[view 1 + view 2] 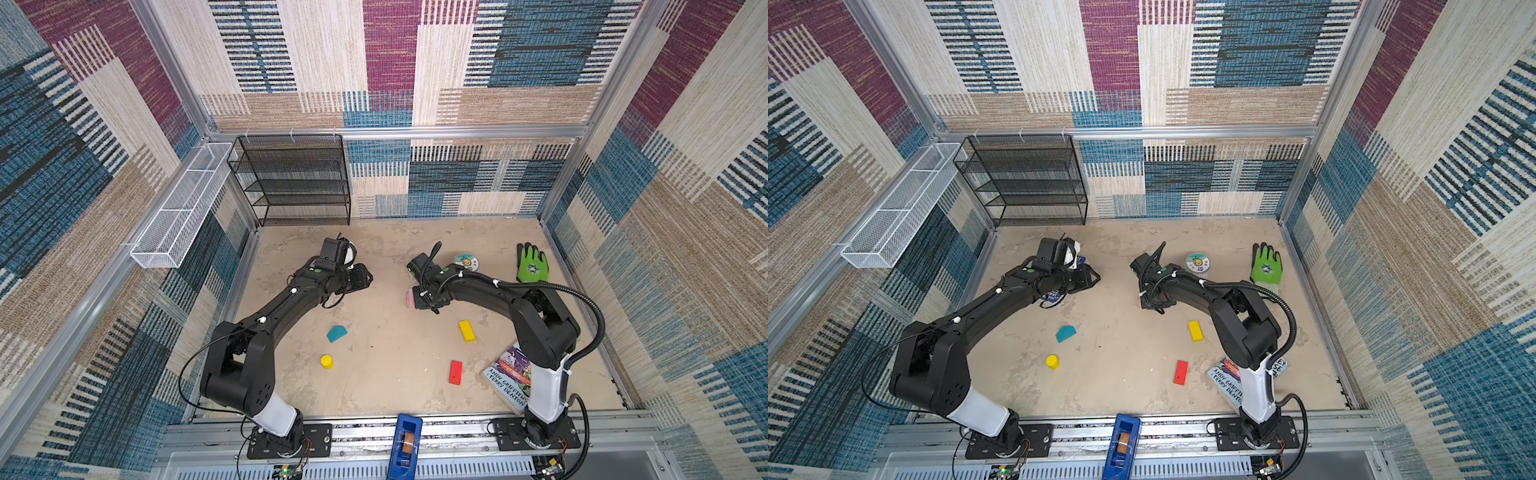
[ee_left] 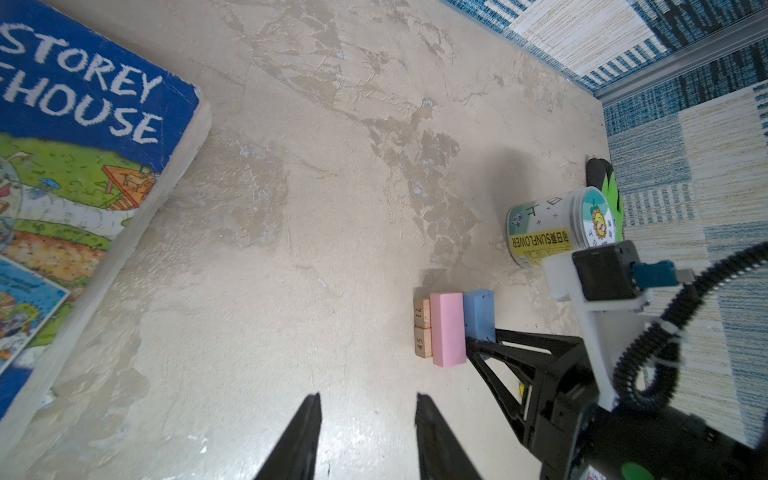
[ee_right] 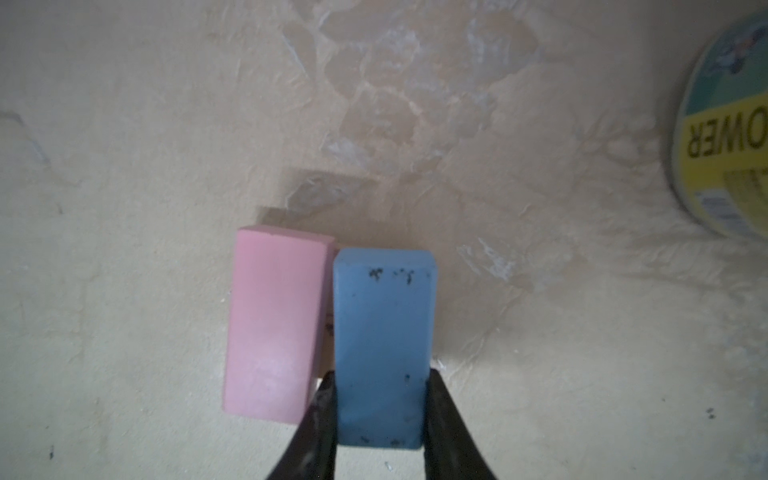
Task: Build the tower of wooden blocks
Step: 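Lower the light blue block beside the pink block onto the bars with the right gripper, then open the right gripper and raise it while the left gripper moves toward the stack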
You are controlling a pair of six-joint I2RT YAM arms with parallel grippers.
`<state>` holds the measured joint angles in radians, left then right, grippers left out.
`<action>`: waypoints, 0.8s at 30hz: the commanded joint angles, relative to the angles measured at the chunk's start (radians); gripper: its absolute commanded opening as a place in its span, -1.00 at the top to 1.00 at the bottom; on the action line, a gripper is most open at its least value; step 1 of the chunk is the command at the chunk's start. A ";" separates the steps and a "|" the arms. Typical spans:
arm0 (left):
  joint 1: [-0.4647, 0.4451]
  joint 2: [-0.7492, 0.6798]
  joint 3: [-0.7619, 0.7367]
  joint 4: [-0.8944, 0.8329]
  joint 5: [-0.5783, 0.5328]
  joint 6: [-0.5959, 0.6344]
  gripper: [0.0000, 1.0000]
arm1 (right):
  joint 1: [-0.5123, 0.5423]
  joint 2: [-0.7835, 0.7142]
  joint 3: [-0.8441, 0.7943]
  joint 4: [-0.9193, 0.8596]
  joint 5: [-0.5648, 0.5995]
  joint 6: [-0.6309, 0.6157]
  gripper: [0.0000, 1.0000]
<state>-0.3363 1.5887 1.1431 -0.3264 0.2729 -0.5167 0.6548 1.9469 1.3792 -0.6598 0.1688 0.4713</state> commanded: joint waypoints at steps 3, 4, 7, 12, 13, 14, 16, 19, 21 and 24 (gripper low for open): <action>0.002 0.009 0.013 -0.009 0.024 0.020 0.16 | 0.001 0.009 0.015 0.000 0.022 0.018 0.40; 0.000 0.011 0.014 -0.011 0.025 0.022 0.16 | 0.001 0.009 0.014 0.000 0.024 0.021 0.38; 0.001 0.012 0.018 -0.022 0.022 0.024 0.16 | 0.001 0.007 0.011 0.001 0.021 0.025 0.33; 0.001 0.012 0.018 -0.025 0.019 0.025 0.16 | 0.002 0.005 0.007 -0.001 0.021 0.027 0.23; 0.001 0.012 0.019 -0.024 0.019 0.025 0.16 | 0.002 0.004 0.007 -0.002 0.020 0.027 0.21; 0.002 0.014 0.020 -0.024 0.019 0.025 0.16 | 0.001 0.004 0.007 -0.002 0.020 0.027 0.20; 0.002 0.014 0.019 -0.025 0.019 0.026 0.16 | 0.001 0.003 0.007 -0.003 0.021 0.030 0.19; 0.001 0.017 0.021 -0.026 0.022 0.024 0.16 | 0.000 0.000 0.009 -0.006 0.021 0.031 0.19; 0.001 0.019 0.022 -0.026 0.023 0.024 0.16 | 0.001 -0.004 0.011 -0.009 0.023 0.030 0.19; 0.001 0.022 0.023 -0.024 0.026 0.022 0.16 | 0.001 -0.012 0.014 -0.022 0.029 0.032 0.18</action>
<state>-0.3363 1.6077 1.1564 -0.3344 0.2909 -0.5163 0.6540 1.9480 1.3869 -0.6697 0.1772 0.4927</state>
